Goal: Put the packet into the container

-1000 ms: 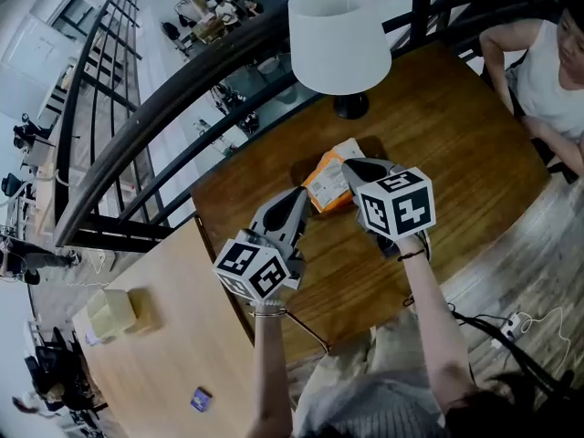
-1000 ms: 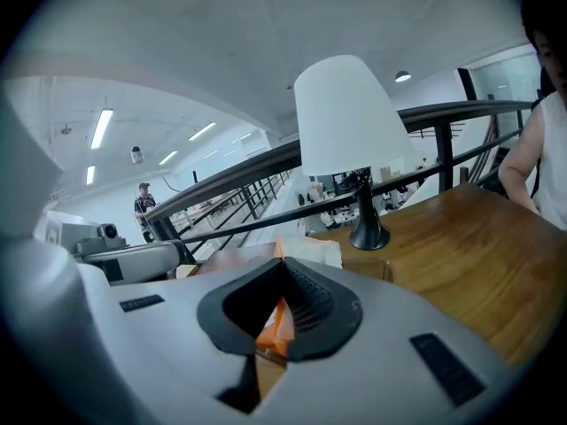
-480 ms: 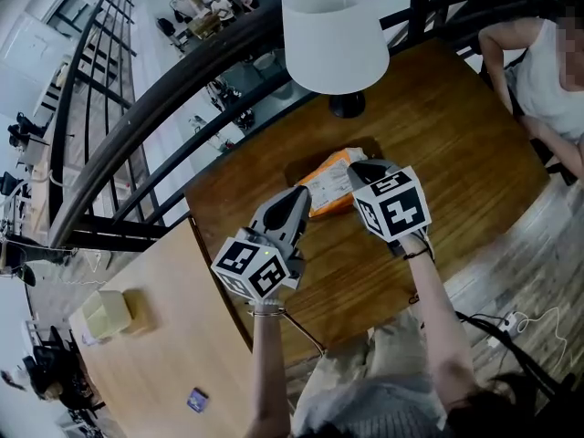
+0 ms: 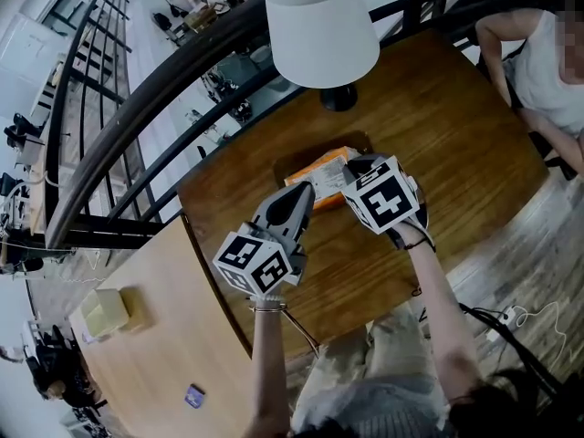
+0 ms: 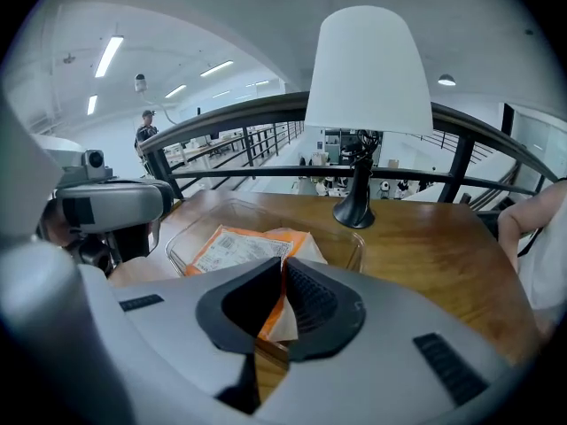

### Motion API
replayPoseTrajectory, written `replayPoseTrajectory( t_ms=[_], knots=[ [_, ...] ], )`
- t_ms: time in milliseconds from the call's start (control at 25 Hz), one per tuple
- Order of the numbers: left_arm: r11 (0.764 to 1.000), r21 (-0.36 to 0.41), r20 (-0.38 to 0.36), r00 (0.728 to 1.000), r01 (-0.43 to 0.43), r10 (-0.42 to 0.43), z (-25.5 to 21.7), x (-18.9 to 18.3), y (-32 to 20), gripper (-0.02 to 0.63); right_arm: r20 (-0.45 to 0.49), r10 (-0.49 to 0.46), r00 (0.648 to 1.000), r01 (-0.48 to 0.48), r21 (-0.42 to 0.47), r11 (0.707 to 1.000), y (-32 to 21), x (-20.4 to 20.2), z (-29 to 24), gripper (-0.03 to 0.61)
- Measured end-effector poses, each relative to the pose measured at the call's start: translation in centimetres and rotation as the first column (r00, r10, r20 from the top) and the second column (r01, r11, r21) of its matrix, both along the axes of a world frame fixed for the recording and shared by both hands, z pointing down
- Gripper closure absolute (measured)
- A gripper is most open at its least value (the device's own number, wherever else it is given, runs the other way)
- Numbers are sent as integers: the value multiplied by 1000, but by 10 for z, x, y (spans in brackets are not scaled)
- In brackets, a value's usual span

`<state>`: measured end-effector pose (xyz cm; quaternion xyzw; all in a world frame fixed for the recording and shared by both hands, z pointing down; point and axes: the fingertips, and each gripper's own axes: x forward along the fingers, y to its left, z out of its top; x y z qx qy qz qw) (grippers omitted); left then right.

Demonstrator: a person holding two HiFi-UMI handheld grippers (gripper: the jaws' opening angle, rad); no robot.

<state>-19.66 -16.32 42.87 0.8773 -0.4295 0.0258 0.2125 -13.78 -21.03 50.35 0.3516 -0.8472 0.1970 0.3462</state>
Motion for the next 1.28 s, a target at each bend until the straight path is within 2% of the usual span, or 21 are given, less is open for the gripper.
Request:
replayPoseTrajectory(
  t_ms=[240,480,680,1040,1280],
  knots=[
    [1000,-9,2,1000,-9,9,4,13,0,609,-89,-12,996,11,-15,1000,1,5,11,557],
    [1000,-17,3,1000,-8,8,7,19,1,609,-110,-10,994,13,24,1000,-1,6,12,554],
    [1000,-24,4,1000,-3,3,11,21,3,609,-94,-11,996,15,48,999,-3,9,9,499],
    [1000,-21,-3,1000,13,-13,9,27,4,609,-55,-15,998,18,54,998,-1,14,1,497],
    [999,-18,-11,999,33,-33,4,28,10,608,61,-4,998,1,51,999,7,9,-21,499]
  ],
)
